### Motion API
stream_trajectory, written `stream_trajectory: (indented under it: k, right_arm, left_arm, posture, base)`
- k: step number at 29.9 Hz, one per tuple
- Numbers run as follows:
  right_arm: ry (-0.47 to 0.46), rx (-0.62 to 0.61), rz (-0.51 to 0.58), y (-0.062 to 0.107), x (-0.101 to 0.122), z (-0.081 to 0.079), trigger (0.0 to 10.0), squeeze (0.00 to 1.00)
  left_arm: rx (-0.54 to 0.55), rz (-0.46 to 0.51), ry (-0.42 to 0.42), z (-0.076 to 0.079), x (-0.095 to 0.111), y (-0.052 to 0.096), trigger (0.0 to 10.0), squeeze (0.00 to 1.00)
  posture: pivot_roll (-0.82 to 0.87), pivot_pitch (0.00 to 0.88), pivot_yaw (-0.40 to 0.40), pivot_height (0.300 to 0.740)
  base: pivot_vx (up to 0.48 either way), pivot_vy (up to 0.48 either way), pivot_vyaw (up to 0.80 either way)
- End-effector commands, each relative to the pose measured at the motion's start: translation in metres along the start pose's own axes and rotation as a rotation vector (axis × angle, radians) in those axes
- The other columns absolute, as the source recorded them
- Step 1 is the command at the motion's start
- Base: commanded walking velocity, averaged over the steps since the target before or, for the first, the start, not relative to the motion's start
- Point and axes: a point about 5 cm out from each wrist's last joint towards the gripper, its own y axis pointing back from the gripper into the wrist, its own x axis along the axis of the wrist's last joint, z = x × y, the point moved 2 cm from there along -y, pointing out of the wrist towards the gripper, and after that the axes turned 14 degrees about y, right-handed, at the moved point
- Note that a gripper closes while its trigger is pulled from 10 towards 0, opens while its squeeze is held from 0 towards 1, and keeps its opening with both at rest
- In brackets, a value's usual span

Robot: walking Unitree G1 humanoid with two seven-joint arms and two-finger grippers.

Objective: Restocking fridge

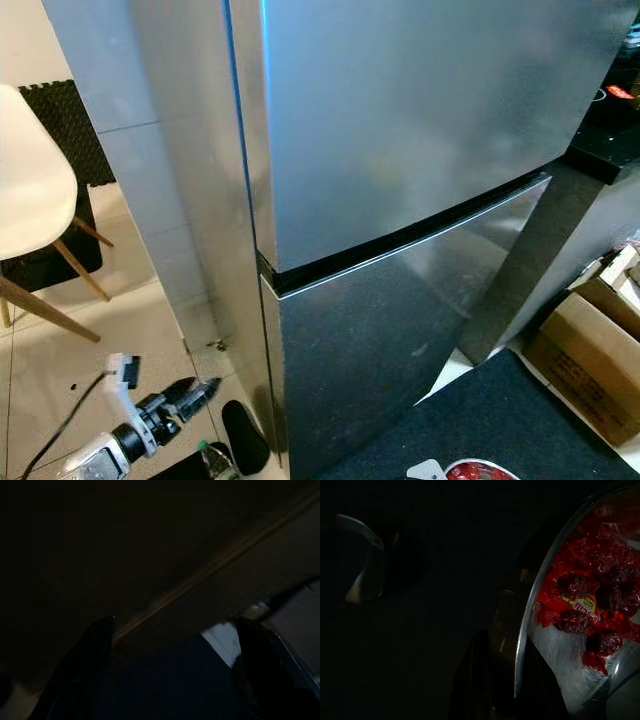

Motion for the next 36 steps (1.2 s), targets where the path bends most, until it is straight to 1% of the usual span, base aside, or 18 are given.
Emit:
stream_trajectory:
  k: [1,3,7,8,9,10,12,15,19,20,21,22,26,28,32,34,35,36]
  right_arm:
    - [0.008,-0.002,-0.002,0.000,-0.001,0.001,10.0,0.00]
    - [0.009,-0.004,-0.001,0.000,0.000,0.002,10.0,0.00]
    - [0.011,-0.005,0.000,0.000,0.000,0.002,10.0,0.00]
    - [0.011,-0.005,0.000,0.000,0.000,0.002,10.0,0.00]
    - [0.012,-0.006,0.000,0.000,0.000,0.003,10.0,0.00]
    - [0.012,-0.006,0.000,0.000,0.000,0.003,10.0,0.00]
    - [0.013,-0.006,-0.001,0.000,0.000,0.003,10.0,0.00]
    - [0.013,-0.006,-0.003,0.000,-0.001,0.003,10.0,0.00]
    - [0.013,-0.006,-0.002,0.000,-0.001,0.002,10.0,0.00]
    - [0.013,-0.006,-0.003,0.000,-0.001,0.002,10.0,0.00]
    - [0.013,-0.006,-0.003,0.000,-0.001,0.002,10.0,0.00]
    - [0.013,-0.006,-0.005,0.000,-0.002,0.002,10.0,0.00]
    - [0.012,-0.006,-0.006,0.000,-0.002,0.002,10.0,0.00]
    - [0.012,-0.005,-0.006,0.000,-0.002,0.002,10.0,0.00]
    - [0.013,-0.004,-0.006,0.000,-0.002,0.001,10.0,0.00]
    - [0.013,-0.004,-0.007,0.000,-0.002,0.001,10.0,0.00]
    - [0.013,-0.004,-0.007,0.000,-0.002,0.001,10.0,0.00]
    - [0.013,-0.004,-0.007,0.000,-0.002,0.001,10.0,0.00]
  left_arm:
    - [-0.077,-0.066,-0.024,0.008,-0.004,-0.004,10.0,0.00]
    - [-0.173,-0.132,-0.077,0.019,-0.005,-0.012,10.0,0.00]
    - [-0.247,-0.208,-0.200,0.033,-0.005,-0.026,10.0,0.00]
    - [-0.247,-0.208,-0.200,0.033,-0.005,-0.026,10.0,0.00]
    - [-0.291,-0.220,-0.265,0.043,-0.001,-0.036,10.0,0.00]
    - [-0.301,-0.222,-0.279,0.045,0.000,-0.038,10.0,0.00]
    - [-0.312,-0.221,-0.368,0.053,0.003,-0.047,10.0,0.00]
    - [-0.302,-0.237,-0.444,0.057,0.003,-0.053,10.0,0.00]
    - [-0.238,-0.170,-0.553,0.063,0.013,-0.068,10.0,0.00]
    - [-0.199,-0.143,-0.589,0.063,0.018,-0.072,10.0,0.00]
    - [-0.199,-0.143,-0.589,0.063,0.018,-0.072,10.0,0.00]
    - [-0.133,-0.099,-0.630,0.061,0.025,-0.076,10.0,0.00]
    - [-0.069,-0.048,-0.655,0.061,0.032,-0.082,10.0,0.00]
    - [-0.063,-0.029,-0.650,0.064,0.031,-0.086,10.0,0.00]
    - [-0.110,-0.038,-0.633,0.071,0.022,-0.092,10.0,0.00]
    - [-0.211,-0.063,-0.587,0.084,0.010,-0.098,10.0,0.00]
    - [-0.211,-0.063,-0.587,0.084,0.010,-0.098,10.0,0.00]
    - [-0.275,-0.101,-0.573,0.091,0.000,-0.100,10.0,0.00]
  posture:
    - [-0.02,0.044,0.007,0.740]
    - [-0.02,0.043,0.006,0.740]
    - [-0.02,0.043,0.006,0.740]
    - [-0.02,0.043,0.006,0.740]
    - [-0.02,0.043,0.003,0.740]
    - [-0.02,0.043,0.003,0.740]
    - [-0.02,0.043,0.003,0.740]
    - [-0.02,0.044,0.003,0.740]
    - [-0.02,0.045,0.003,0.740]
    - [-0.02,0.046,0.005,0.740]
    - [-0.02,0.046,0.005,0.740]
    - [-0.02,0.046,0.005,0.740]
    - [-0.02,0.046,0.005,0.740]
    - [-0.02,0.046,0.004,0.740]
    - [-0.02,0.047,0.004,0.740]
    - [-0.02,0.047,0.004,0.740]
    - [-0.02,0.047,0.004,0.740]
    - [-0.02,0.048,0.004,0.740]
  base:
    - [0.000,0.000,0.00]
    - [0.000,0.000,0.00]
    - [0.000,0.000,0.00]
    - [0.000,0.000,0.00]
    - [0.000,0.000,0.00]
    - [0.000,0.000,0.00]
    - [0.000,0.000,0.00]
    - [0.000,0.000,0.00]
    - [0.000,0.000,0.00]
    - [0.000,0.000,0.00]
    - [0.000,0.000,0.00]
    - [0.000,0.000,0.00]
    - [0.000,0.000,0.00]
    - [0.000,0.000,0.00]
    - [0.000,0.000,0.00]
    - [0.000,0.000,0.00]
    - [0.000,0.000,0.00]
    - [0.000,0.000,0.00]
